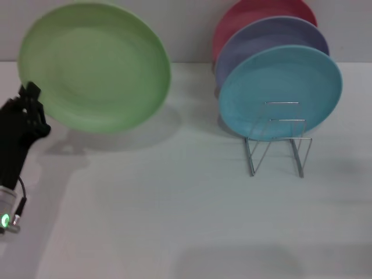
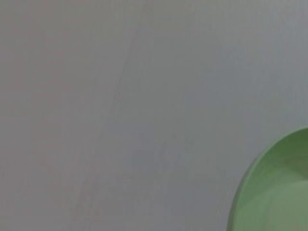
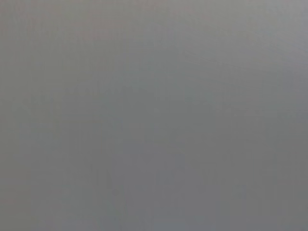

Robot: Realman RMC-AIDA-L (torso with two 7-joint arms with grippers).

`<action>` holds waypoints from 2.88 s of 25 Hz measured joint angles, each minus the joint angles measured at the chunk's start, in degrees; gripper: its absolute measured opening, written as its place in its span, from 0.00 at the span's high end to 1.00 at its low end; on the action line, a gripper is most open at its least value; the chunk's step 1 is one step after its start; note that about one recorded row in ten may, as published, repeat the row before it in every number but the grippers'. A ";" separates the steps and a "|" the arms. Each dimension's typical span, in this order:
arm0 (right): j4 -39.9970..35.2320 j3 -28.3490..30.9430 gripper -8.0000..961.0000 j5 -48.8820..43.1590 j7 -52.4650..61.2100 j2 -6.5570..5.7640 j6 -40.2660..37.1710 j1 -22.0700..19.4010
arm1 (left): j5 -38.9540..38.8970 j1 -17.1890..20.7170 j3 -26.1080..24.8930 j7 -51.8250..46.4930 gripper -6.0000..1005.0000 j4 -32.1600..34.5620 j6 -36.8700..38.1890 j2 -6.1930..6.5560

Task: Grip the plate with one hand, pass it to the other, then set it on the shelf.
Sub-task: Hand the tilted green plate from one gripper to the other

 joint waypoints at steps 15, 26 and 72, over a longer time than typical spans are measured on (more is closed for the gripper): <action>21.12 -13.06 0.29 0.01 -21.12 0.12 -3.27 -8.18 | -12.23 0.58 14.72 19.85 0.96 5.00 -1.91 -0.16; 26.39 -21.84 0.29 0.01 -24.27 -0.04 -0.55 -5.26 | -26.38 2.61 24.01 33.35 0.96 9.85 -1.16 -0.21; 30.30 -28.93 0.29 -4.26 -24.50 0.46 20.10 8.28 | -42.77 1.79 37.13 51.85 0.96 15.57 7.17 -0.27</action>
